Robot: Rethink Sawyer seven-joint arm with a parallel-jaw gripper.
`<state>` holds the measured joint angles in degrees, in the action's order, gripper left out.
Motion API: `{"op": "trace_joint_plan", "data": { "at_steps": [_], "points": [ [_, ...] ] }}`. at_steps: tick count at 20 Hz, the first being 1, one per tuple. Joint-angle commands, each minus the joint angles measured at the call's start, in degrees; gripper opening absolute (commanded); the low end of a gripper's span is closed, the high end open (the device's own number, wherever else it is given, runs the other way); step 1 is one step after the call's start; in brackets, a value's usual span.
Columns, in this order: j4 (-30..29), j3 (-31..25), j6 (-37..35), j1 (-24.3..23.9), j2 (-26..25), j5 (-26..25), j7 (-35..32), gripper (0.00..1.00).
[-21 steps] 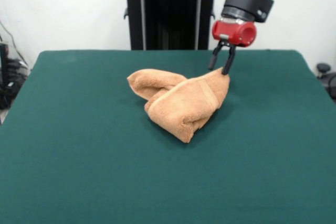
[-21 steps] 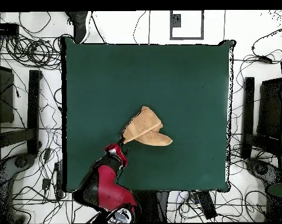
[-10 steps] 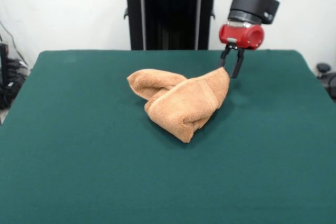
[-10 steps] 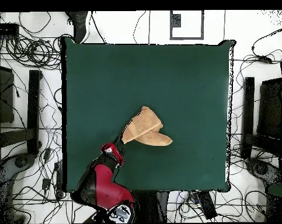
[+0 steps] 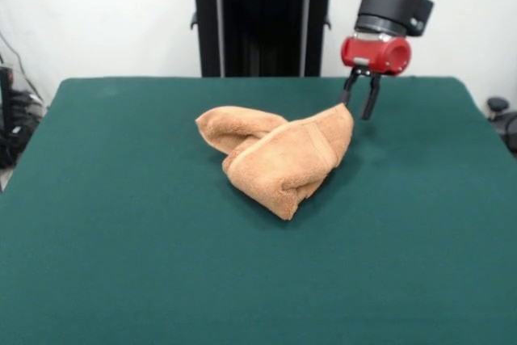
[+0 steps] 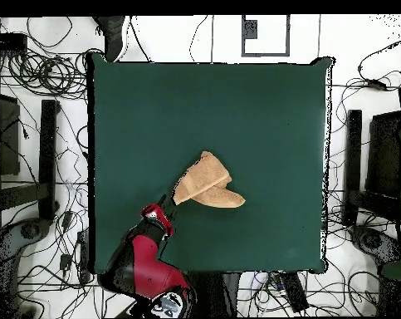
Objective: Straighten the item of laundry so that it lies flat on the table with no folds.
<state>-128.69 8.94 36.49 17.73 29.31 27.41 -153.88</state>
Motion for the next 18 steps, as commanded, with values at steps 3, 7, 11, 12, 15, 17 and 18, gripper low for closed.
{"op": "trace_joint_plan", "data": {
  "at_steps": [3,7,11,12,15,17,18],
  "points": [
    [3.5,-5.4,4.9,0.0,-1.3,1.8,-16.2,1.0],
    [3.2,-6.0,5.4,-0.9,-1.2,0.9,-17.0,1.0],
    [3.7,-4.9,6.3,-0.9,-2.3,1.0,-14.9,1.0],
    [3.7,-4.5,6.2,-0.7,-2.4,1.3,-14.2,1.0],
    [3.4,-3.0,5.9,-1.2,-2.3,1.3,-12.1,1.0],
    [3.3,-2.7,6.2,-1.5,-2.6,1.2,-12.0,1.0],
    [3.3,-2.7,6.3,-1.5,-2.7,1.4,-12.1,1.0]
  ]
}}
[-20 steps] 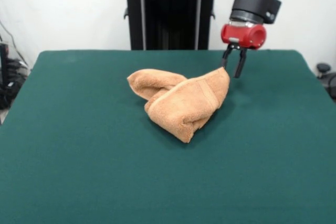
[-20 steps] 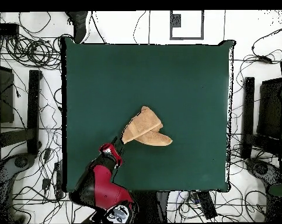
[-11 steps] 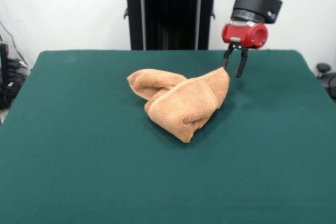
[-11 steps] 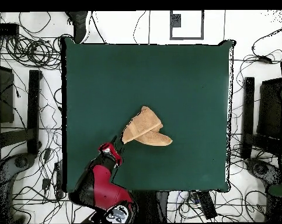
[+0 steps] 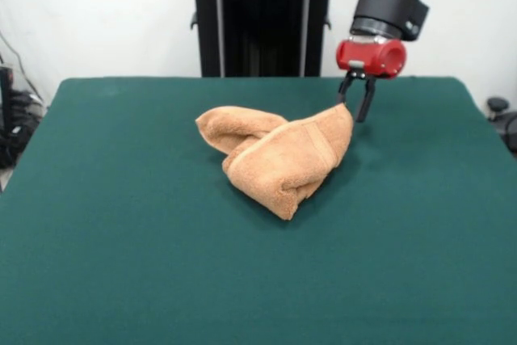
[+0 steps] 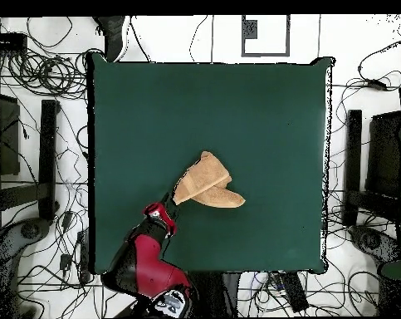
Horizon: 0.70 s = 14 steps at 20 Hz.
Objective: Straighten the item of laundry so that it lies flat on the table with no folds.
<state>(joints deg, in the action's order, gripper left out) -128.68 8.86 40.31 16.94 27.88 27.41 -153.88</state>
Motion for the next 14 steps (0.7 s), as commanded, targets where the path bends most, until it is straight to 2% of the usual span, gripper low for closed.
{"op": "trace_joint_plan", "data": {
  "at_steps": [1,9,10,12,14],
  "points": [
    [3.4,-2.5,2.7,-0.5,-1.5,1.8,-11.9,1.0],
    [3.7,-2.2,3.9,-1.6,-2.3,0.6,-11.7,1.0],
    [3.7,-2.1,3.9,-1.6,-2.3,0.5,-11.5,0.0],
    [3.7,-2.2,3.8,-1.8,-2.3,0.4,-11.5,0.0],
    [3.1,-1.8,1.9,-0.7,-1.7,3.1,-10.4,0.0]
  ]
}}
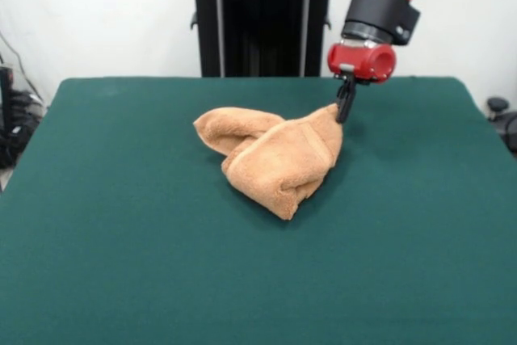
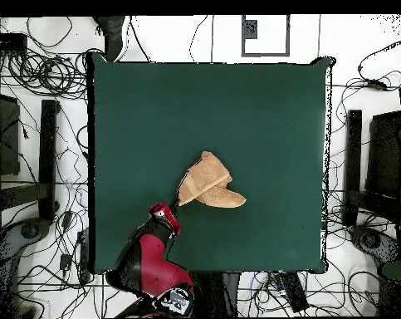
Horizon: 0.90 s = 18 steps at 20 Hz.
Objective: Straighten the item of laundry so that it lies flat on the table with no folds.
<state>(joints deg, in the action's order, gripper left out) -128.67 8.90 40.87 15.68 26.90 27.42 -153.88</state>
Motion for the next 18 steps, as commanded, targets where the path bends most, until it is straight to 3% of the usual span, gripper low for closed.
{"op": "trace_joint_plan", "data": {
  "at_steps": [1,11,14,17,18],
  "points": [
    [2.8,-1.2,1.9,1.4,-0.6,4.4,-10.2,0.0],
    [3.7,-2.7,5.2,0.2,-2.5,1.8,-13.7,0.0],
    [1.1,-1.5,2.0,2.9,1.9,5.3,-11.5,0.0],
    [-2.9,2.5,-12.3,9.2,13.5,14.6,-2.9,0.0],
    [-2.9,4.0,-15.7,10.9,15.0,16.9,-1.0,0.0]
  ]
}}
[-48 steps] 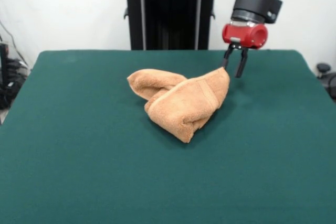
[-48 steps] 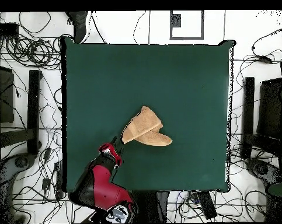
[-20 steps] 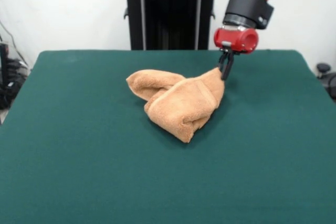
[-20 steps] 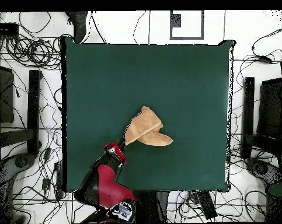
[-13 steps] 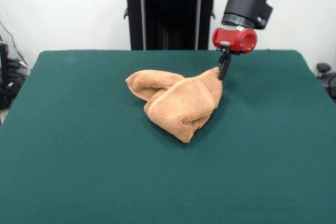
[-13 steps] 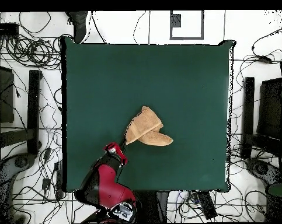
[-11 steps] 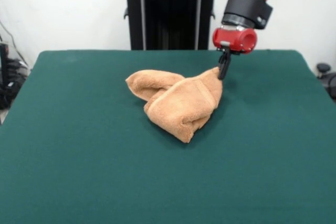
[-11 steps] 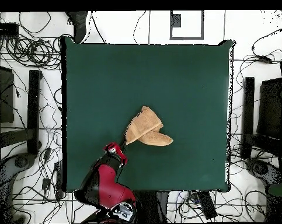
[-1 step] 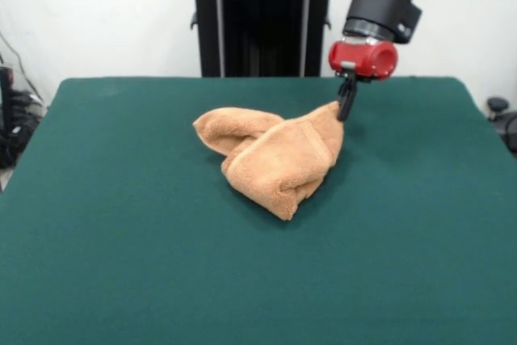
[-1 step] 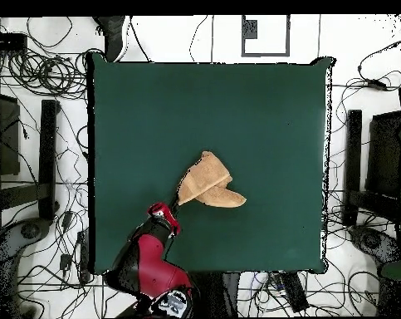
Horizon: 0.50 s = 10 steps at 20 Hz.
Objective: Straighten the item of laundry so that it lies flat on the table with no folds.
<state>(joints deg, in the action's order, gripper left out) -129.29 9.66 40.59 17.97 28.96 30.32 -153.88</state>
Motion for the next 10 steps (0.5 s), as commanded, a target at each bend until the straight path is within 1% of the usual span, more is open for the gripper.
{"op": "trace_joint_plan", "data": {
  "at_steps": [1,3,6,7,8,10],
  "points": [
    [-2.4,4.6,-18.8,10.4,14.5,16.4,0.9,0.0],
    [-2.1,6.9,-21.9,12.8,15.5,18.2,2.2,0.0],
    [-1.8,8.4,-24.0,13.9,16.7,16.6,1.0,0.0],
    [-1.6,8.6,-25.7,14.3,17.9,15.7,0.3,0.0],
    [-1.2,9.4,-27.3,15.5,18.1,16.2,0.0,0.0],
    [1.6,14.5,-33.3,22.1,16.6,21.3,0.4,0.0]
  ]
}}
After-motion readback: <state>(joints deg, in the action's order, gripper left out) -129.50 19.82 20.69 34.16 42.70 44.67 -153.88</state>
